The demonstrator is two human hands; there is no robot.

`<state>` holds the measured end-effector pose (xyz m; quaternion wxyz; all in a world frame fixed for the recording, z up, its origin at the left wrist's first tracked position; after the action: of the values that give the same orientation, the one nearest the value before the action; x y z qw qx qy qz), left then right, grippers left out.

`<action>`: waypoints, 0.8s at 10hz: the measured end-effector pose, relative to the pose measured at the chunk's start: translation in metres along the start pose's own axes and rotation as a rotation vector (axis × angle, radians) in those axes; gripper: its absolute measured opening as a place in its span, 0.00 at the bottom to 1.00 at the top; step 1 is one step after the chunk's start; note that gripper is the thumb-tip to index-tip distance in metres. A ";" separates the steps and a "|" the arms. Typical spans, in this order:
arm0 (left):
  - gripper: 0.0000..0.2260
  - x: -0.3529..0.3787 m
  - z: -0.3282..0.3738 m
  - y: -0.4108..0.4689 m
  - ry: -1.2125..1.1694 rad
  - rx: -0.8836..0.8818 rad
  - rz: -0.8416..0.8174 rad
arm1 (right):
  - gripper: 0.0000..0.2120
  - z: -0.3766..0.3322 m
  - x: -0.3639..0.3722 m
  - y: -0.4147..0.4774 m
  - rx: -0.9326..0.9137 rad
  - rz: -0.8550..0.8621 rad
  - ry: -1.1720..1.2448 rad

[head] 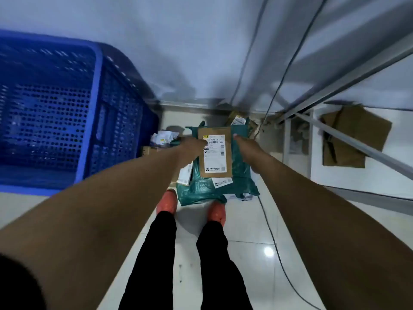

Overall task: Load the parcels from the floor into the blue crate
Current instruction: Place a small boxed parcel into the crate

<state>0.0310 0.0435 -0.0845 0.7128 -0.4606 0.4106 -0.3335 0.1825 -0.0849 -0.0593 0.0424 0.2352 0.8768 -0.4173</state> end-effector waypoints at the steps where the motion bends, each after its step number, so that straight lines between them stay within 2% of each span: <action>1: 0.20 0.022 -0.014 0.006 -0.029 -0.110 -0.007 | 0.17 0.017 0.015 0.007 0.041 -0.023 0.070; 2: 0.26 0.031 -0.024 0.007 -0.145 -0.156 0.061 | 0.21 0.042 0.036 0.013 0.113 -0.082 0.089; 3: 0.18 0.040 -0.033 0.029 -0.255 -0.193 0.078 | 0.21 0.058 0.045 0.018 0.136 -0.089 0.142; 4: 0.16 0.041 -0.027 0.031 -0.299 -0.168 0.081 | 0.21 0.057 0.043 0.019 0.137 -0.075 0.181; 5: 0.18 0.033 -0.009 0.019 -0.305 -0.094 0.072 | 0.18 0.046 0.032 0.020 0.104 -0.026 0.224; 7: 0.21 -0.004 0.025 -0.014 -0.224 0.046 0.175 | 0.17 0.005 0.013 0.016 0.011 0.048 0.175; 8: 0.22 -0.009 0.026 -0.021 -0.231 0.041 0.150 | 0.17 -0.006 0.015 0.010 0.009 0.042 0.147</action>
<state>0.0480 0.0534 -0.0563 0.7875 -0.4494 0.3521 -0.2321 0.1749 -0.0692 -0.0662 -0.0143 0.2837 0.8706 -0.4017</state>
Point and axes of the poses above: each hand's wrist, its own y-axis towards the middle knuckle, its own x-axis out of the palm, z = x × y, the point moved 10 cm from there along y, towards the middle knuckle, and after that the axes turned 14 degrees about -x, right-handed, at the moved point
